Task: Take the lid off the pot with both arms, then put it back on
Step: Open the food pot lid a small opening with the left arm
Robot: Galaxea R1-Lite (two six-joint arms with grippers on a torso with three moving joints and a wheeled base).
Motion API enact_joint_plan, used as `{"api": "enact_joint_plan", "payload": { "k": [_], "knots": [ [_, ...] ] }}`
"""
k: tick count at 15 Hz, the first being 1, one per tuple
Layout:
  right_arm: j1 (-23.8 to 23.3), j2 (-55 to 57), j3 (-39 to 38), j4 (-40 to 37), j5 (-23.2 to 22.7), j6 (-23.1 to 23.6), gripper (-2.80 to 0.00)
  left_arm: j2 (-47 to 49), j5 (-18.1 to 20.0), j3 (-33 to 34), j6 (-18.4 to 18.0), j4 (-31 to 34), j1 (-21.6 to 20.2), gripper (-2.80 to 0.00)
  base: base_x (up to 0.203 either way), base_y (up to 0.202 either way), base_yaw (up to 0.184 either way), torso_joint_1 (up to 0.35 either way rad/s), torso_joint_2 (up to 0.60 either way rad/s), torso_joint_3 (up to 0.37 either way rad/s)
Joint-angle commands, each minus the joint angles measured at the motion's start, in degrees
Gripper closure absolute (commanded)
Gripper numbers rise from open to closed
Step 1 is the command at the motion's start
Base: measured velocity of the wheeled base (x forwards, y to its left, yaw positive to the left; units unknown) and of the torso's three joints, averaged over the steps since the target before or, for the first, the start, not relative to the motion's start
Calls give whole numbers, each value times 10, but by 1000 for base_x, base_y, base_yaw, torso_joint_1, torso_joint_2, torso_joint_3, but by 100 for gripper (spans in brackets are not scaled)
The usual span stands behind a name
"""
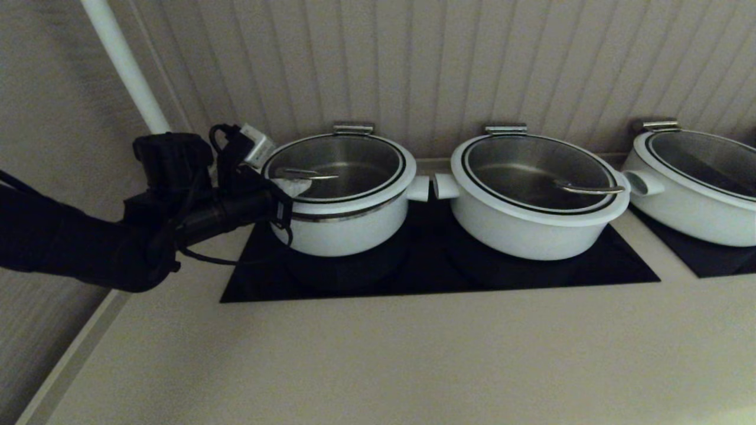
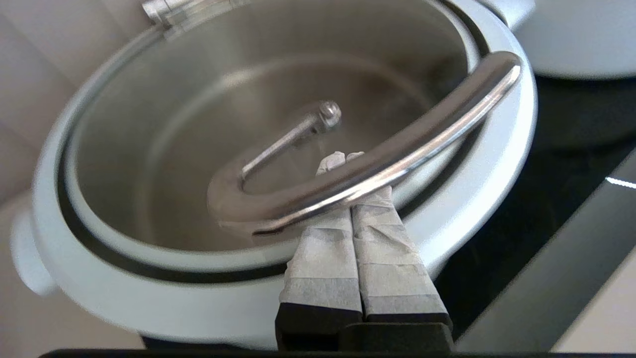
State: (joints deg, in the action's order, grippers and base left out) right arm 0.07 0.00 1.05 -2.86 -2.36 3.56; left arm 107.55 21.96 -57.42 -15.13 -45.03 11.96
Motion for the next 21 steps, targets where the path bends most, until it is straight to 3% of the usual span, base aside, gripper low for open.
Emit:
{"api": "enact_joint_plan", "payload": {
  "k": [1, 21],
  "knots": [
    [0, 1, 0, 0, -1, 0, 0, 1, 1, -18, -2, -2, 1, 0, 0, 0, 0, 0, 0, 0],
    [0, 1, 0, 0, -1, 7, 0, -16, 1, -70, -6, -4, 1, 0, 0, 0, 0, 0, 0, 0]
  ]
}}
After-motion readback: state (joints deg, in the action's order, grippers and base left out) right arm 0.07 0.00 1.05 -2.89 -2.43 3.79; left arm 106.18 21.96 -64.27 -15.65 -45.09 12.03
